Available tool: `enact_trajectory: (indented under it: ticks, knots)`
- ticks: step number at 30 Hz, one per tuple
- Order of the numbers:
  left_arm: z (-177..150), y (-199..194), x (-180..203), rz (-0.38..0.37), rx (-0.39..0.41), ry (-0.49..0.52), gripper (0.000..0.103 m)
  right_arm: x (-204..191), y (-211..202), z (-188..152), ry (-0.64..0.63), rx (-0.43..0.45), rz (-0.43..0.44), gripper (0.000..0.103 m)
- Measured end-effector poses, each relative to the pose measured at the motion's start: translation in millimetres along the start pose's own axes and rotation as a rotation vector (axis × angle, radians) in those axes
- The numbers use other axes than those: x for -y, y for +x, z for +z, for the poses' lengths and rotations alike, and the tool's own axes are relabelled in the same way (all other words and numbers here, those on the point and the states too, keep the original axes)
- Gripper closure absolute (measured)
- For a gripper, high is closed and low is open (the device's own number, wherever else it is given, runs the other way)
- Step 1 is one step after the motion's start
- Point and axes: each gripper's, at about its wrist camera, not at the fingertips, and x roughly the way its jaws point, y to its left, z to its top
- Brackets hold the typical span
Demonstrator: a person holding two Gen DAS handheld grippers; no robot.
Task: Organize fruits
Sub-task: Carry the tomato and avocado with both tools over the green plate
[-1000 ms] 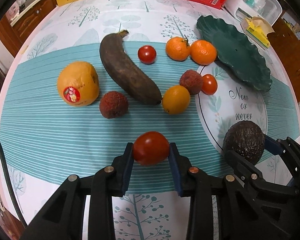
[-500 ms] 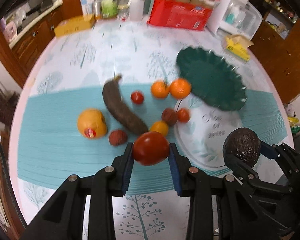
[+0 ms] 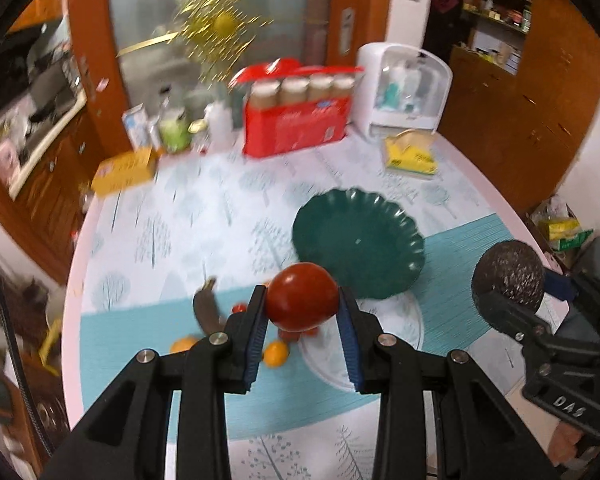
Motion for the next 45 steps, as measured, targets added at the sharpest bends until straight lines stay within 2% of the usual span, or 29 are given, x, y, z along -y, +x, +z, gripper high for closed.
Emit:
enact_trajectory:
  ticks: [4, 11, 16, 20, 27, 38, 45]
  knots:
    - [30, -6, 23, -0.043, 0.019, 0.039, 0.070, 20, -19, 23, 0.033, 0.033, -0.001, 0.042]
    - [88, -8, 50, -0.023, 0.068, 0.063, 0.070, 52, -44, 78, 0.034, 0.126, -0.062, 0.042]
    - [128, 9, 59, 0.009, 0.050, 0.035, 0.070, 74, -46, 117, 0.030, 0.159, -0.061, 0.042]
    - [148, 37, 59, 0.031, 0.018, -0.002, 0.070, 88, -29, 141, 0.008, 0.146, -0.059, 0.042]
    - [152, 115, 58, 0.054, -0.081, -0.077, 0.070, 111, 46, 147, -0.024, 0.025, -0.011, 0.042]
    - [107, 253, 67, 0.083, -0.269, -0.061, 0.070, 121, 213, 82, -0.057, -0.294, 0.040, 0.042]
    - [81, 318, 68, 0.101, -0.349, -0.061, 0.070, 121, 267, 54, -0.089, -0.387, 0.050, 0.041]
